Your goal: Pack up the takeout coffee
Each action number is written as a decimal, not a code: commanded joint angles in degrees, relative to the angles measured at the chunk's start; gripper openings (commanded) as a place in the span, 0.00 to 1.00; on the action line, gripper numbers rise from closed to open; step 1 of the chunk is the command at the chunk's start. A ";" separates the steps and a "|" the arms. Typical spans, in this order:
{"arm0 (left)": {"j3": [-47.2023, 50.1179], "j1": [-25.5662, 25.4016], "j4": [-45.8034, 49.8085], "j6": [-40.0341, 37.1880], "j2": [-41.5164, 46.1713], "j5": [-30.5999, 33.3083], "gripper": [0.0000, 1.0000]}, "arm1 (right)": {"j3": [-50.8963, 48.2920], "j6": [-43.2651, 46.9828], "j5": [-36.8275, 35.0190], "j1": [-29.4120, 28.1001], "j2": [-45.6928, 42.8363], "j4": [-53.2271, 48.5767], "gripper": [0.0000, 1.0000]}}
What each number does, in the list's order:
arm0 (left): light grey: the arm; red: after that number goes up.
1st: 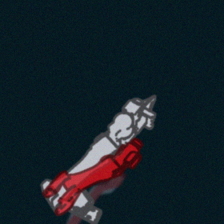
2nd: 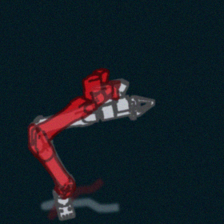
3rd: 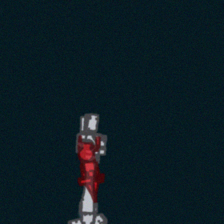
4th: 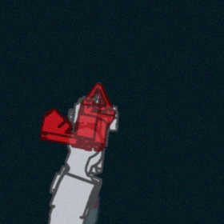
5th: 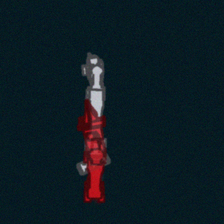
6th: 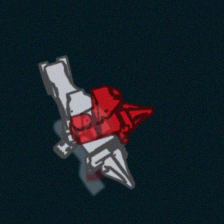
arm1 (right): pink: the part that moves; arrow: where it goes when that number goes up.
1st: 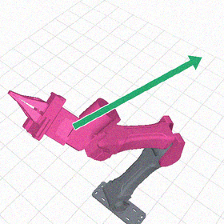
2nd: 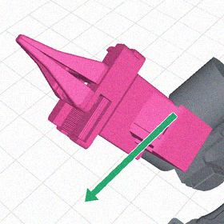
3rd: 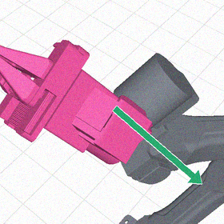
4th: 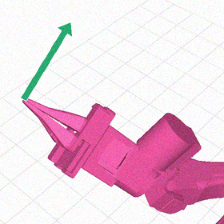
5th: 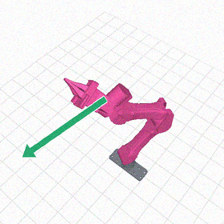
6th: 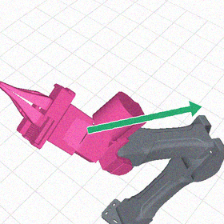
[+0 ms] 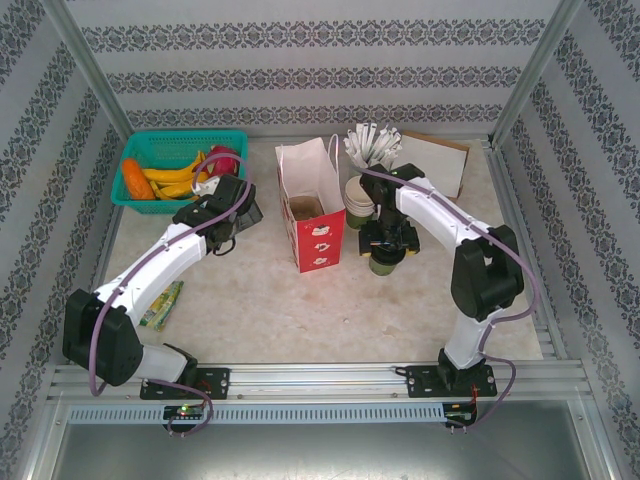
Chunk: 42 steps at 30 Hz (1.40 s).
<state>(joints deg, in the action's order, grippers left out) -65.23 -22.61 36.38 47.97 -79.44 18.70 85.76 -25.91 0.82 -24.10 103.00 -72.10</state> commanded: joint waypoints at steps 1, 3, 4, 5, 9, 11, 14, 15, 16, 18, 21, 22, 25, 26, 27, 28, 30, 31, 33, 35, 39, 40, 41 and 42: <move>-0.51 2.21 -0.82 -2.37 2.25 0.89 1.00 | 0.63 1.35 -1.36 0.54 -2.72 -3.72 0.76; -0.68 3.32 -1.52 -3.48 2.76 -0.04 1.00 | 1.05 1.53 -1.30 0.54 -3.36 -4.90 0.75; -0.90 4.01 -1.74 -4.09 3.00 -0.76 1.00 | 1.28 1.61 -1.34 0.50 -3.66 -5.76 0.75; -1.31 4.65 -1.76 -4.70 3.06 -1.50 1.00 | 1.72 1.76 -1.39 0.54 -3.85 -6.57 0.76; -3.99 6.59 -1.49 -7.24 3.06 -4.61 1.00 | 3.04 1.83 -2.81 0.45 -4.87 -9.56 0.75; -6.25 6.99 -2.28 -10.09 2.31 -6.45 1.00 | 3.82 1.70 -3.10 0.37 -5.54 -10.82 0.75; -10.52 8.85 -4.62 -16.89 -0.73 -13.87 1.00 | 5.00 1.36 -3.15 0.11 -6.52 -11.56 0.75; -12.32 9.30 -5.32 -20.57 -2.08 -17.25 1.00 | 5.36 1.45 -3.10 0.05 -6.77 -11.73 0.75; -15.14 9.39 -5.13 -24.77 -3.92 -19.21 1.00 | 5.93 1.39 -3.19 -0.07 -7.06 -11.85 0.75; -20.61 9.47 -4.10 -32.80 -7.84 -21.09 1.00 | 6.66 1.40 -3.54 -0.30 -7.48 -12.00 0.75; -27.48 10.27 -3.62 -42.89 -14.33 -24.20 1.00 | 7.31 1.57 -3.54 -0.69 -7.98 -11.84 0.75; -30.36 10.56 -2.71 -45.56 -16.72 -24.99 1.00 | 7.38 1.79 -3.54 -0.80 -8.14 -11.89 0.75; -40.34 10.82 4.21 -53.34 -23.85 -30.78 0.99 | 7.36 1.81 -4.32 -1.38 -8.63 -12.20 0.75; -43.62 10.79 6.68 -55.83 -25.86 -33.50 0.98 | 7.16 1.59 -4.38 -1.47 -8.90 -12.21 0.75; -46.27 10.82 8.59 -57.63 -27.40 -35.61 0.97 | 6.87 1.53 -4.39 -1.48 -9.17 -12.19 0.75; -48.86 10.83 10.08 -59.08 -28.93 -37.08 0.97 | 6.63 1.39 -4.50 -1.54 -9.49 -12.19 0.75; -52.96 10.79 11.81 -61.23 -31.30 -38.16 0.97 | 6.28 1.14 -4.51 -1.58 -10.09 -12.14 0.75; -54.43 10.83 11.85 -61.48 -32.21 -37.50 0.97 | 6.03 1.19 -4.50 -1.67 -10.25 -12.08 0.75; -57.30 11.00 11.78 -61.92 -33.97 -35.78 0.97 | 5.80 1.08 -4.47 -1.74 -10.59 -11.93 0.75; -59.97 11.43 11.59 -61.33 -35.40 -33.67 0.98 | 5.57 1.05 -4.37 -1.81 -10.87 -11.72 0.75; -64.04 13.10 10.29 -58.73 -37.33 -37.71 0.99 | 5.34 1.18 -4.32 -1.91 -10.94 -11.33 0.75; -65.05 13.22 10.52 -59.66 -37.92 -41.94 0.99 | 5.51 1.35 -4.23 -1.92 -10.83 -11.23 0.75; -66.23 13.20 11.33 -61.49 -38.63 -47.05 0.99 | 5.69 1.50 -4.25 -1.92 -10.65 -11.23 0.74; -67.88 13.12 13.24 -64.34 -39.50 -52.04 0.99 | 5.79 1.57 -4.25 -2.00 -10.47 -11.23 0.74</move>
<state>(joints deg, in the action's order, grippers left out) -129.34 -10.24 46.11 -11.33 -116.79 -20.84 91.74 -25.12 -2.15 -25.30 93.12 -82.50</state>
